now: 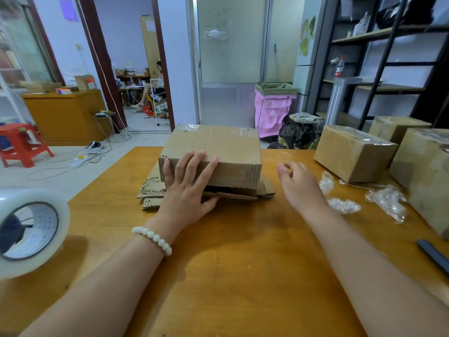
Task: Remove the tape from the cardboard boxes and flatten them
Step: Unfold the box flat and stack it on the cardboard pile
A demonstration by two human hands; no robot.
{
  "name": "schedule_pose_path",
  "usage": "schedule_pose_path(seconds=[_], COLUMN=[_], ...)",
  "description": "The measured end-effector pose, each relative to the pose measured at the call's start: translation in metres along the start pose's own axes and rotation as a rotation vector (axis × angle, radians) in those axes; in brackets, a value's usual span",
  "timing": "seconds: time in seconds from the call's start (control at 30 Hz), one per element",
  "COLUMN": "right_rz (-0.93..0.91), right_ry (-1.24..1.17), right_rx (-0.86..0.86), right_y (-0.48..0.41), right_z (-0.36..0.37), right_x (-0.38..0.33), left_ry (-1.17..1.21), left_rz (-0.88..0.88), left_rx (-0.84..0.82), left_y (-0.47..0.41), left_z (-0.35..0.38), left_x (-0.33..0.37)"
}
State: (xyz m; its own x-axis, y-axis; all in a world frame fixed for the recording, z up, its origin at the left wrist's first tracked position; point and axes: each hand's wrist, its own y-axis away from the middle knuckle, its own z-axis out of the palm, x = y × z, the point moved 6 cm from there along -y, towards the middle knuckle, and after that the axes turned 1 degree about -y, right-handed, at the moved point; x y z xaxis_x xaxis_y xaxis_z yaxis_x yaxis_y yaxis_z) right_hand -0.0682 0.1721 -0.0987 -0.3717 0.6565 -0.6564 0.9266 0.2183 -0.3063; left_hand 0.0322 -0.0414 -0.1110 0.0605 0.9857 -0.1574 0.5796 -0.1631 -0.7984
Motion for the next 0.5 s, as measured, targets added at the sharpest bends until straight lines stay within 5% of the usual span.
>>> schedule_pose_path(seconds=[0.07,0.17,0.5], right_rz=[0.005,-0.016,0.053], right_ry=[-0.294,-0.417,-0.77], right_rx=[-0.117,-0.227,-0.209], right_y=[0.005,0.012,0.006], right_z=[0.009,0.025,0.038], right_x=[-0.005,-0.011,-0.008], left_ry=[0.069,0.118,0.364], left_rz=[-0.002,-0.013,-0.127], left_rx=[-0.022,-0.028,0.021], left_y=[0.0,0.0,-0.003], left_z=[0.0,0.0,-0.012], left_x=[-0.002,-0.004,-0.019])
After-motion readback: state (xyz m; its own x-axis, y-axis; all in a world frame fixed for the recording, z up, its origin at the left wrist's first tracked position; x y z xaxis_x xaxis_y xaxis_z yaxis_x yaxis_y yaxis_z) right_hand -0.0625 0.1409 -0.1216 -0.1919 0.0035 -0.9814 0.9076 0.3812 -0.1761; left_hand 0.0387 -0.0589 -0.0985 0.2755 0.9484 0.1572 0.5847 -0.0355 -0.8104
